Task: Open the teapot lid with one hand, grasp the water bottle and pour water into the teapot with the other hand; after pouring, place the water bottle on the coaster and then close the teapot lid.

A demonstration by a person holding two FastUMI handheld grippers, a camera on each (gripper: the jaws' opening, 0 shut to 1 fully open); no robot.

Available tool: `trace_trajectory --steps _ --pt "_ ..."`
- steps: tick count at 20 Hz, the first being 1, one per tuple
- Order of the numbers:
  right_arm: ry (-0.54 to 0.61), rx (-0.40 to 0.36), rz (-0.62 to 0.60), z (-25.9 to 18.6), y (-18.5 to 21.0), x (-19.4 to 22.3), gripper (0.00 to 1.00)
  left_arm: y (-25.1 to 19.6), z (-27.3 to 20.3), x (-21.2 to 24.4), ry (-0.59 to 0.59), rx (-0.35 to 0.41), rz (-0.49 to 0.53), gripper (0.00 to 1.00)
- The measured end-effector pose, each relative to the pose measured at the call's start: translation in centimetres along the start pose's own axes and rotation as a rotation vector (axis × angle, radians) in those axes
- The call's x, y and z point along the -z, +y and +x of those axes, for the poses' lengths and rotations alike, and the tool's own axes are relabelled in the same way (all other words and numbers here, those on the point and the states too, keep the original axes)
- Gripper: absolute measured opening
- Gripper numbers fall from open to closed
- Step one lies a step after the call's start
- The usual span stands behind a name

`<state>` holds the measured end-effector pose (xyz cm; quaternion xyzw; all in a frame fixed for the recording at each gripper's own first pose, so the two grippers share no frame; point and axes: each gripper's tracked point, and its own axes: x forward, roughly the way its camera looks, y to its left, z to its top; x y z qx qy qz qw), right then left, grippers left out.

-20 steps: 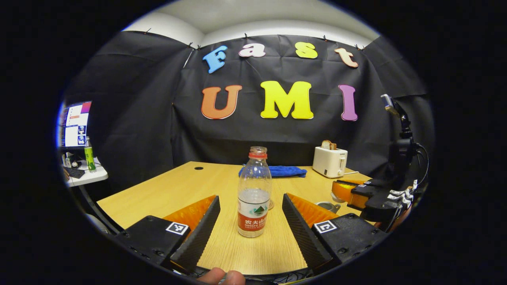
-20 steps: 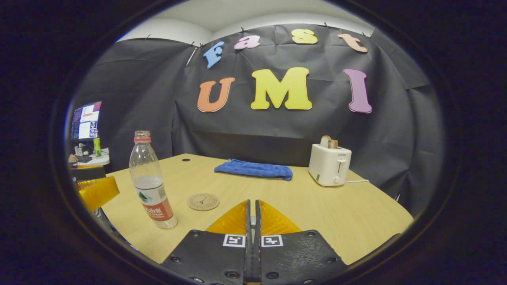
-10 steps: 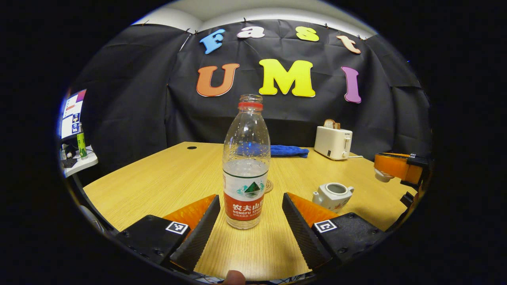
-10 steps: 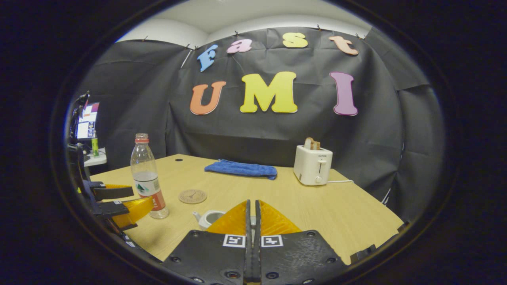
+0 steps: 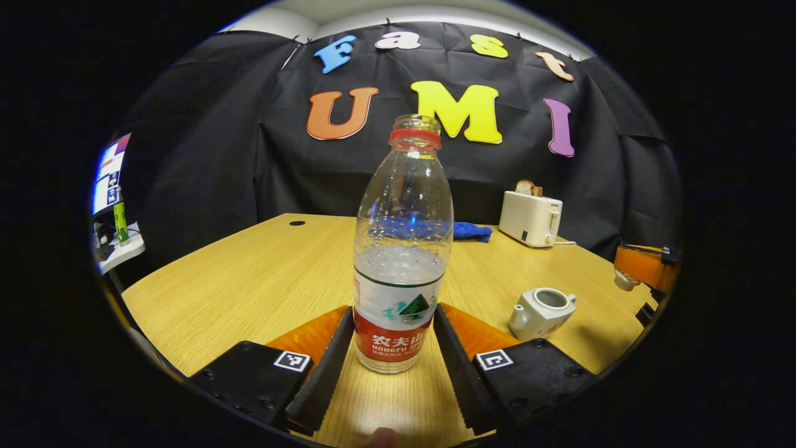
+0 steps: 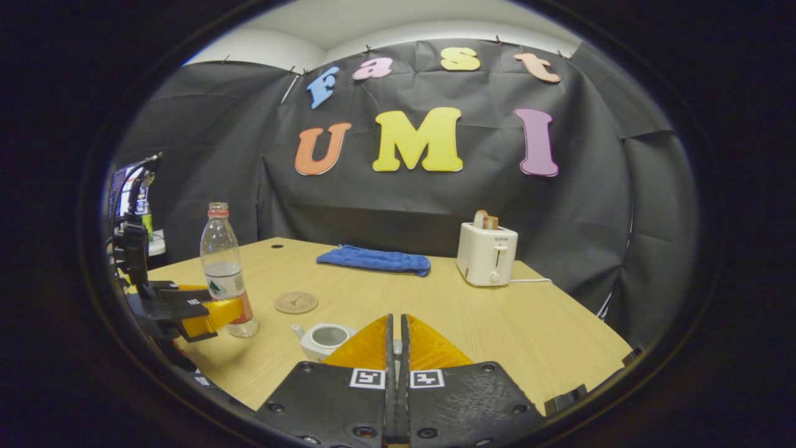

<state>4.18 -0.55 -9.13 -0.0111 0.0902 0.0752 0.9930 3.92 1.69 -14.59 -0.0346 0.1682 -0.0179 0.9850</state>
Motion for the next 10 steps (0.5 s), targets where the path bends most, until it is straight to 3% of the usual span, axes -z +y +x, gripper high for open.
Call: trace_trajectory --steps 5,10 --pt "-0.009 -0.01 0.006 -0.4 -0.5 -0.4 0.0 0.5 -0.7 -1.1 0.006 -0.015 0.113 0.76" --pt "-0.009 -0.012 0.011 -0.9 -1.9 -0.1 0.0 2.4 -1.4 -3.1 -0.001 -0.076 0.389 0.74"
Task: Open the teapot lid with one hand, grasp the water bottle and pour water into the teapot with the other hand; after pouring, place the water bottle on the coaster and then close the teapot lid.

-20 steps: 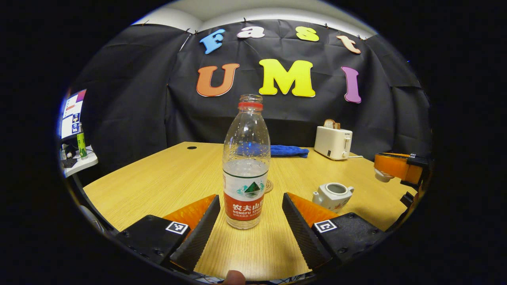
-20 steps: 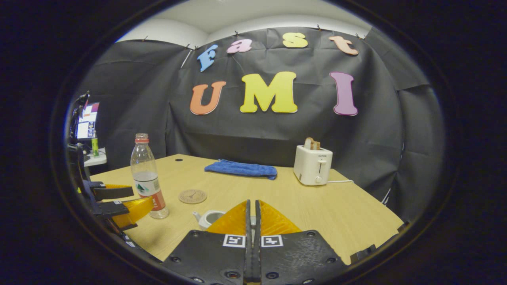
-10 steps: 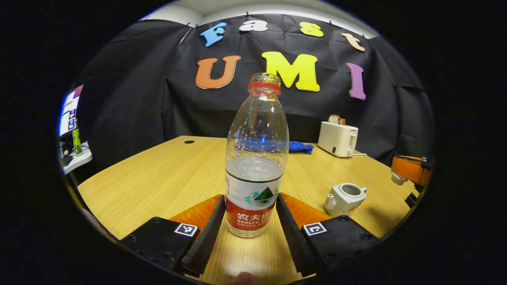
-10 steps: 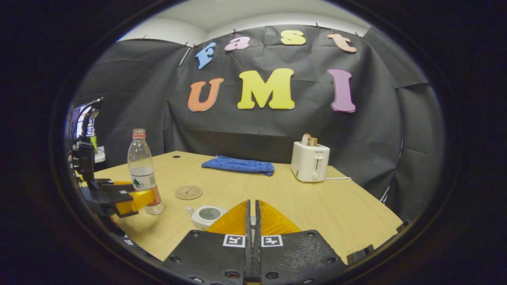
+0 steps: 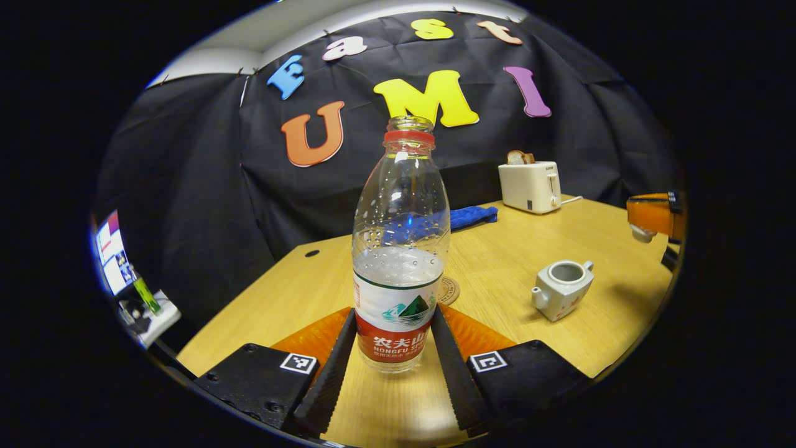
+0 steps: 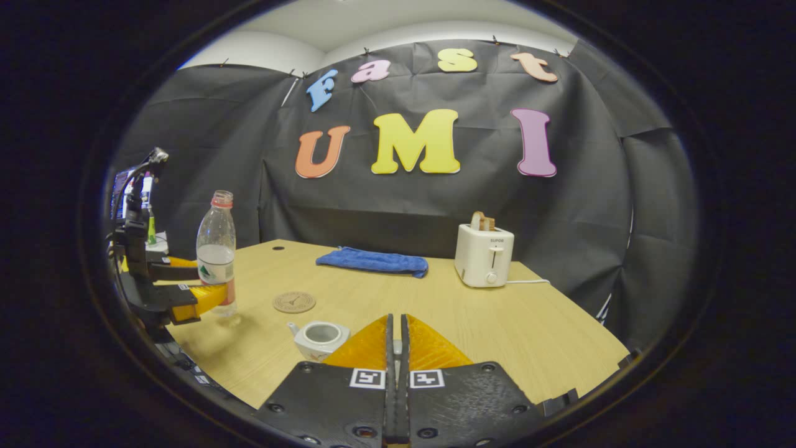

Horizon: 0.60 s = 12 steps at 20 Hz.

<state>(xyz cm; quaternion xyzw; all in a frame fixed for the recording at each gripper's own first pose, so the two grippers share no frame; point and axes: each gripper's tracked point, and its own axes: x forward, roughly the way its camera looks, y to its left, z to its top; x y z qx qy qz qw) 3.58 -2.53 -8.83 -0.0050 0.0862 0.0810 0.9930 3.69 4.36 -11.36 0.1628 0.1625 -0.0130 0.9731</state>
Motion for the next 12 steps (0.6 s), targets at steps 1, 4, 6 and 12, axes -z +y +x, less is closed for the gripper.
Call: trace_trajectory --steps 1,4,6,12 --pt "0.003 0.002 0.005 -0.1 -0.3 0.0 0.0 0.0 -0.1 0.2 0.017 0.001 0.071 0.74" --pt "0.005 0.0 0.03 -0.3 -1.0 0.4 0.0 0.0 -0.1 0.8 0.059 0.007 0.268 0.72" --pt "0.007 0.004 0.028 -0.6 -1.6 0.7 0.0 0.1 0.0 0.2 0.054 -0.011 0.43 0.72" --pt "0.008 0.029 0.044 -1.2 -4.1 1.3 0.0 -0.3 0.6 -0.1 0.077 -0.041 0.77 0.71"
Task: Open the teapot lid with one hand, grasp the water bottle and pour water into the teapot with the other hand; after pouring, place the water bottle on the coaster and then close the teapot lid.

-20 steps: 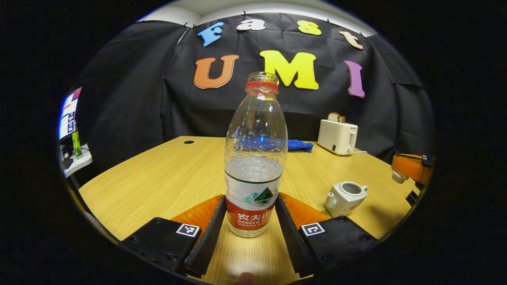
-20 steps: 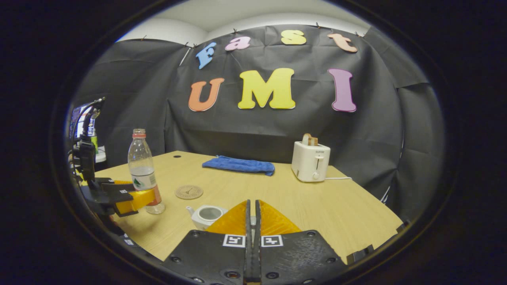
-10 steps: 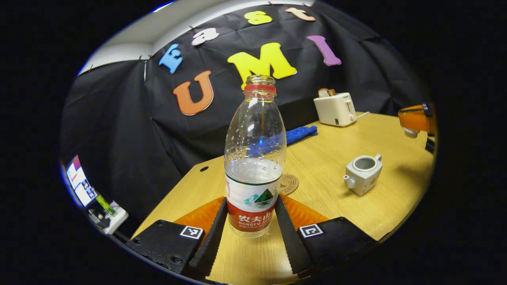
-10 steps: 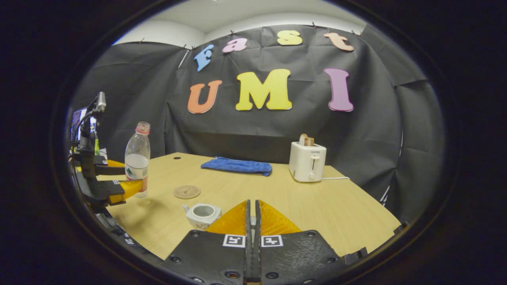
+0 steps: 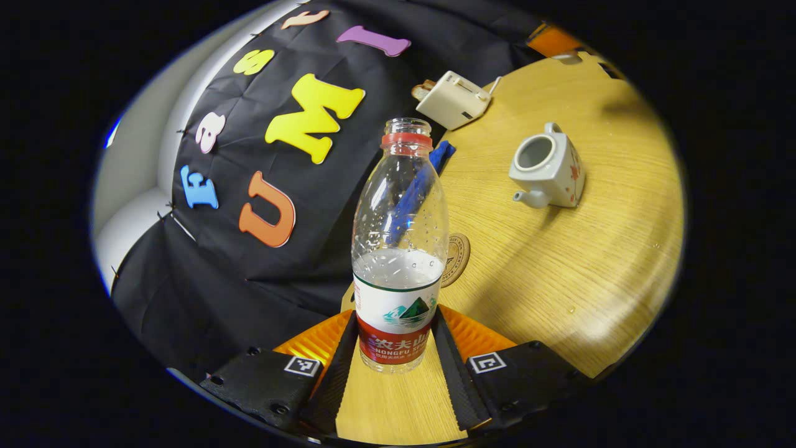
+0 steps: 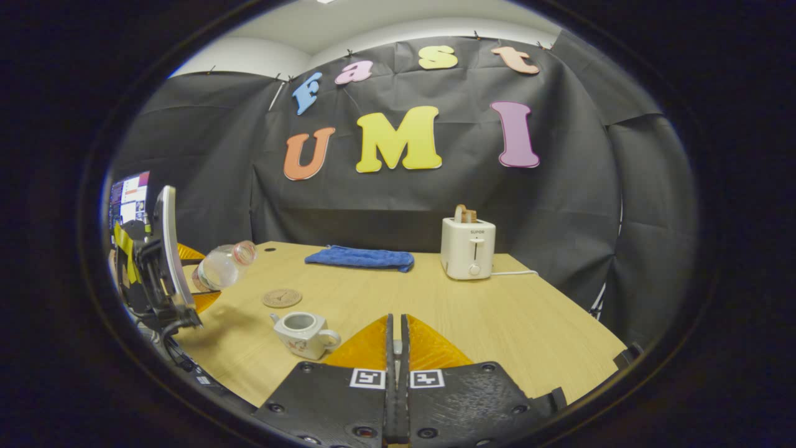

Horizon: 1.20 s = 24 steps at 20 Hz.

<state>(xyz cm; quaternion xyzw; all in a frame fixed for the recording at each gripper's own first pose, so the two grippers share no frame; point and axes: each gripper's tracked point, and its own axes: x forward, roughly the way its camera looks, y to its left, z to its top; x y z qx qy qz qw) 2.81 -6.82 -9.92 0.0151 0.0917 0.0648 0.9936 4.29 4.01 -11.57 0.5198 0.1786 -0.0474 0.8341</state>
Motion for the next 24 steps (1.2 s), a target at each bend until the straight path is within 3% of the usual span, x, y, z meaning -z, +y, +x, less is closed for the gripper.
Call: trace_trajectory --steps 3,4,5,9,19,20,24 --pt "0.008 0.004 0.006 -0.2 -0.9 0.5 0.0 -0.4 0.0 -0.3 0.005 -0.002 0.106 0.72" --pt "0.009 0.006 0.008 -0.3 -1.2 0.7 0.0 -0.5 0.2 -0.5 0.005 -0.007 0.14 0.76" --pt "0.009 0.007 0.01 -0.3 -1.4 0.7 0.0 -0.5 0.2 -0.6 0.0 -0.015 0.173 0.72" --pt "0.023 0.005 0.01 -0.3 -1.9 1.4 0.0 -0.7 -0.3 -1.0 -0.006 -0.037 0.3 0.71" --pt "0.024 0.007 0.024 -0.7 -2.8 1.8 0.0 0.6 0.0 -1.8 -0.015 -0.099 0.473 0.71" --pt "0.024 0.006 0.027 -0.7 -2.8 1.9 0.0 0.7 0.1 -2.0 -0.015 -0.106 0.485 0.76" --pt "0.025 0.005 0.03 -0.8 -2.9 2.0 0.0 1.2 0.5 -2.3 -0.019 -0.122 0.527 0.72"
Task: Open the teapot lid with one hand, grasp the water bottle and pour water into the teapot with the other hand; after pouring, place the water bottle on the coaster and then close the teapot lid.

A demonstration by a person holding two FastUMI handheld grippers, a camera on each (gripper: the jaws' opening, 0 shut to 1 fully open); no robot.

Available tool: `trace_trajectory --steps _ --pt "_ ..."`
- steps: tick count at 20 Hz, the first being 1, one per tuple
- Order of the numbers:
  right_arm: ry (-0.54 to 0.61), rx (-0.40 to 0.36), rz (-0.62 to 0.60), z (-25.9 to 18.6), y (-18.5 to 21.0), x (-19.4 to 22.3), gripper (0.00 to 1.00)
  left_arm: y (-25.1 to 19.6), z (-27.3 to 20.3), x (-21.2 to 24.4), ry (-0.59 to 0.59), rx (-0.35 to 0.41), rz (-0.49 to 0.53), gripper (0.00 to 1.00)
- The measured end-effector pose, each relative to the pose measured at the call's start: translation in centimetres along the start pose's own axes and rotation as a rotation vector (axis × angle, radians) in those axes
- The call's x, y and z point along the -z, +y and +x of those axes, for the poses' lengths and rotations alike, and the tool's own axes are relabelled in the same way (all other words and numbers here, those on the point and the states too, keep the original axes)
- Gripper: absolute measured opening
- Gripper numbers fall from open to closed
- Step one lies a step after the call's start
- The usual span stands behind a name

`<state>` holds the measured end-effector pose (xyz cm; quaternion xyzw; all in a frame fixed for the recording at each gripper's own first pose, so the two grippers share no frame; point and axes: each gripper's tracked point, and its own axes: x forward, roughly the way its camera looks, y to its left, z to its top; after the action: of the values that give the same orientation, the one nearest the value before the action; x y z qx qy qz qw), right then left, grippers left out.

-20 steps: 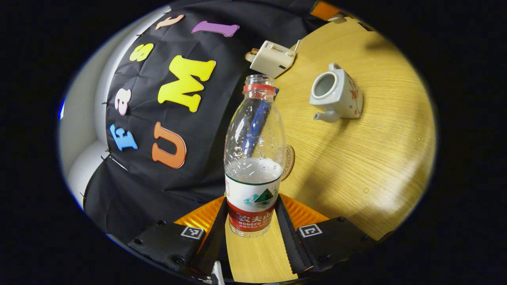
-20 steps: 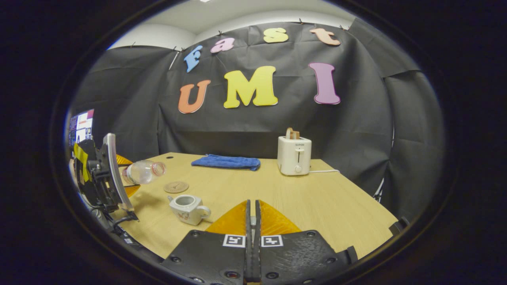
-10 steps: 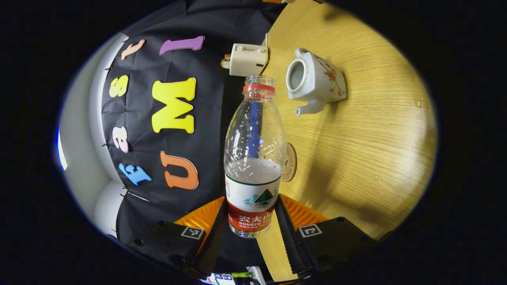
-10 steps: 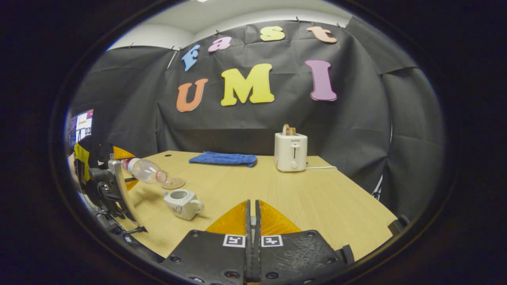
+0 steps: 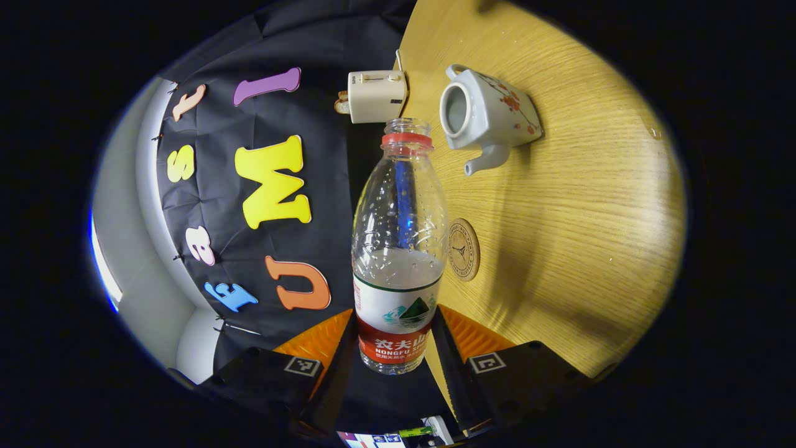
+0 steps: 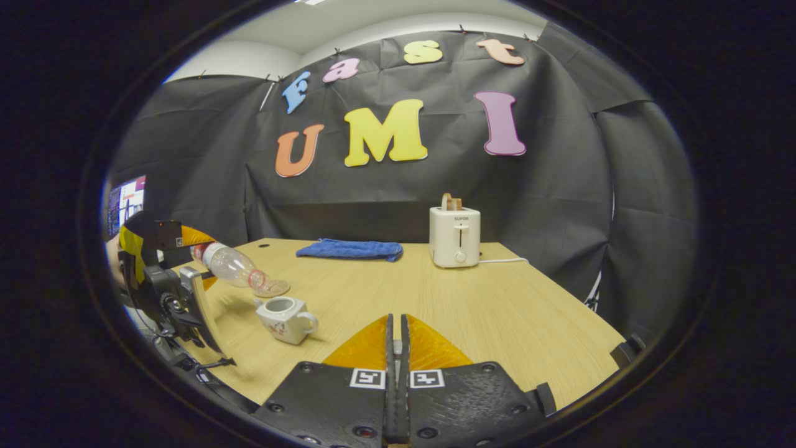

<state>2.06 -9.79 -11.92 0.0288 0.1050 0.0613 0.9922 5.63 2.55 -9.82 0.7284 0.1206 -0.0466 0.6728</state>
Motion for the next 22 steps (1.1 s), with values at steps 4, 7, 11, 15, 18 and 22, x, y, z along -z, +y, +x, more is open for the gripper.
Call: trace_trajectory --steps 4,7,11,15,18,22 --pt "-0.001 0.005 0.002 -0.1 -0.5 0.0 0.0 0.3 0.2 -0.4 -0.005 -0.012 0.041 0.76" --pt "-0.005 0.012 0.004 -0.1 -0.8 0.0 0.0 0.9 0.5 -0.8 -0.008 -0.037 0.08 0.72" --pt "-0.006 0.012 0.005 -0.2 -0.9 0.0 0.0 1.7 0.3 -1.0 -0.024 -0.061 0.15 0.71" --pt "-0.01 0.009 0.008 -0.4 -0.8 -0.1 0.0 2.3 0.4 -1.0 -0.021 -0.076 0.19 0.71" --pt "-0.015 0.007 0.006 -0.5 -0.8 -0.1 0.0 2.8 0.5 -1.2 -0.026 -0.095 0.223 0.71" --pt "-0.018 0.0 0.01 -0.8 -0.7 0.0 0.0 3.2 0.3 -1.1 -0.024 -0.099 0.259 0.71"
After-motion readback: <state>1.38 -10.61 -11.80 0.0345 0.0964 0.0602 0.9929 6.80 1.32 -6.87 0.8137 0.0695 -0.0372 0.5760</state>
